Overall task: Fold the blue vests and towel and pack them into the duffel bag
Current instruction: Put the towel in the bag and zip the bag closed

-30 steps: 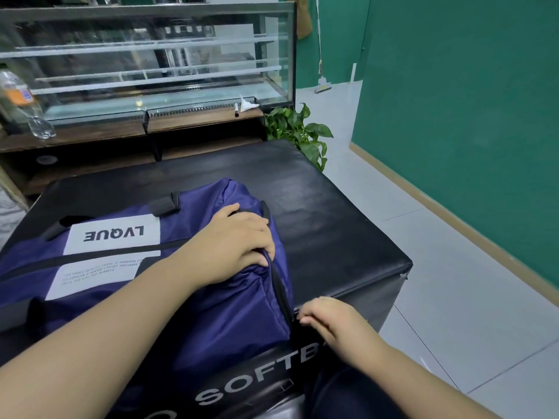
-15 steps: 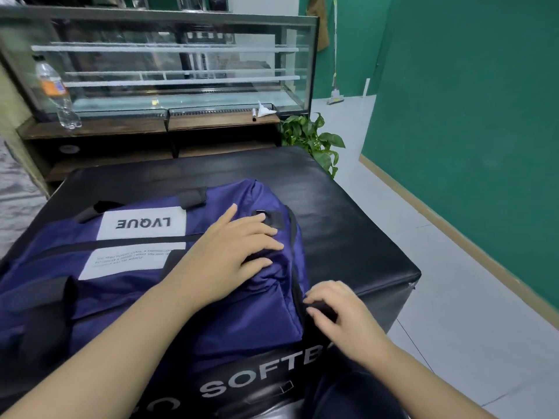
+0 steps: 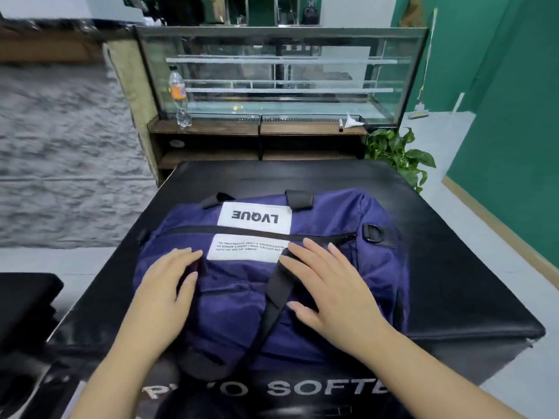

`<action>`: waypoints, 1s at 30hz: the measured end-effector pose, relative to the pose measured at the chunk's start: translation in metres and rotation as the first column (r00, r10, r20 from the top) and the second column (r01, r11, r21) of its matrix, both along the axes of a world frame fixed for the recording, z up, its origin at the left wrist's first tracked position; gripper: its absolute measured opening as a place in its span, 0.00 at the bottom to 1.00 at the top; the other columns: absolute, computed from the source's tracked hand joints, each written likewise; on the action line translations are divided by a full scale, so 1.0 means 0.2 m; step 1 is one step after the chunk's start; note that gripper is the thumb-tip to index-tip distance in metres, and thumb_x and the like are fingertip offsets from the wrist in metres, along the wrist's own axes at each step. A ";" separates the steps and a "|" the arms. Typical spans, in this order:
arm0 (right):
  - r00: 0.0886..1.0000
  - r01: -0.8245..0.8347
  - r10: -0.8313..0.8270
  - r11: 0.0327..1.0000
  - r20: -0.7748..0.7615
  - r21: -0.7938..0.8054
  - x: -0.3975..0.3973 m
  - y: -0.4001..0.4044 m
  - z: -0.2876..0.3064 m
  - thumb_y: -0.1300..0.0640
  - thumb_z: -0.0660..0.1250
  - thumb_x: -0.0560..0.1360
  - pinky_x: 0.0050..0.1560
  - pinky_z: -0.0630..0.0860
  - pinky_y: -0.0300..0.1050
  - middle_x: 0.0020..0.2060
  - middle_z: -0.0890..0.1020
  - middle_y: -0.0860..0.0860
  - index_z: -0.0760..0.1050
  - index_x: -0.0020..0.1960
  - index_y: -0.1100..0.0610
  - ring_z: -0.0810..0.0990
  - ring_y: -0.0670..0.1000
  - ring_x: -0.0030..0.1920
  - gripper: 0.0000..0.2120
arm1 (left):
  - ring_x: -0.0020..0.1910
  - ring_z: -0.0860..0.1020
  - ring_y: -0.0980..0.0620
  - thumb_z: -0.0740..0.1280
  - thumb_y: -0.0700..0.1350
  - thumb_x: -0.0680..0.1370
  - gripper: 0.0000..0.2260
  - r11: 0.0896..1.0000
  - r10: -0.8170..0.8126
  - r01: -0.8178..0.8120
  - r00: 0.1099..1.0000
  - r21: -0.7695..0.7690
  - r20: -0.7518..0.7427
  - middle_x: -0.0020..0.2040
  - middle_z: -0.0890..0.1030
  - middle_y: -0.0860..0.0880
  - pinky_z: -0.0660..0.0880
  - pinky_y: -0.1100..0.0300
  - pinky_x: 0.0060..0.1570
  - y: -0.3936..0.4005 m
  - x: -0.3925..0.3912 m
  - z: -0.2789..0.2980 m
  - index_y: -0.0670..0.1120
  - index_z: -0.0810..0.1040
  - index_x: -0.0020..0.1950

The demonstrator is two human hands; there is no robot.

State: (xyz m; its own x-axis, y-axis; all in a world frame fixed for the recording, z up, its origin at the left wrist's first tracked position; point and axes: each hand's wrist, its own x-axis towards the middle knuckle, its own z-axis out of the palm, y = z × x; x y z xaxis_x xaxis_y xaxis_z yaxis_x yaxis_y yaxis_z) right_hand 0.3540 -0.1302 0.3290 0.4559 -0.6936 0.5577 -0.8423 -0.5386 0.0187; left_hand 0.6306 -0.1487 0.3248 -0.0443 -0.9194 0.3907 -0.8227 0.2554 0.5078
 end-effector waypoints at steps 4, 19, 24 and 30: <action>0.991 -0.015 0.037 0.985 -0.128 0.171 0.09 -0.10 0.06 0.55 0.75 0.60 0.67 0.68 0.58 0.65 0.75 0.52 0.74 0.61 0.49 0.72 0.57 0.68 0.29 | 0.63 0.71 0.47 0.60 0.29 0.77 0.18 0.988 0.151 -0.147 0.980 0.041 -0.130 0.62 0.74 0.46 0.64 0.56 0.65 0.02 0.12 -0.05 0.41 0.74 0.65; 0.543 0.017 -0.524 0.787 0.656 0.616 0.14 -0.38 0.18 0.57 0.57 0.80 0.39 0.64 0.43 0.34 0.73 0.46 0.63 0.55 0.58 0.73 0.48 0.36 0.06 | 0.39 0.74 0.45 0.71 0.40 0.74 0.11 0.851 0.505 -0.413 0.814 0.325 -0.287 0.38 0.75 0.47 0.65 0.54 0.39 0.03 0.12 -0.21 0.41 0.70 0.49; 0.682 0.117 -0.513 0.780 0.521 0.615 0.13 -0.40 0.16 0.58 0.54 0.82 0.38 0.58 0.40 0.49 0.77 0.51 0.69 0.59 0.60 0.71 0.51 0.45 0.10 | 0.36 0.72 0.44 0.65 0.42 0.78 0.10 0.859 0.486 -0.422 0.850 0.289 -0.204 0.34 0.76 0.46 0.64 0.52 0.35 0.06 0.12 -0.21 0.42 0.70 0.39; 0.681 0.162 -0.560 0.743 0.471 0.649 0.10 -0.40 0.14 0.58 0.53 0.82 0.42 0.61 0.42 0.55 0.79 0.55 0.71 0.60 0.61 0.70 0.52 0.47 0.12 | 0.34 0.71 0.54 0.65 0.41 0.78 0.10 0.908 0.404 -0.370 0.897 0.196 -0.181 0.34 0.75 0.50 0.65 0.62 0.32 0.11 0.11 -0.19 0.45 0.69 0.37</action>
State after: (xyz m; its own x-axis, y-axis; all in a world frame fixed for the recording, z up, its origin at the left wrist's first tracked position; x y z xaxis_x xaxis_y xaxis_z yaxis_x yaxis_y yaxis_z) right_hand 0.3739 -0.2103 0.3560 -0.1999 -0.9749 0.0976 -0.6748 0.0648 -0.7352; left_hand 0.6527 -0.1269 0.2860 0.3956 -0.8955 0.2039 -0.7085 -0.1563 0.6882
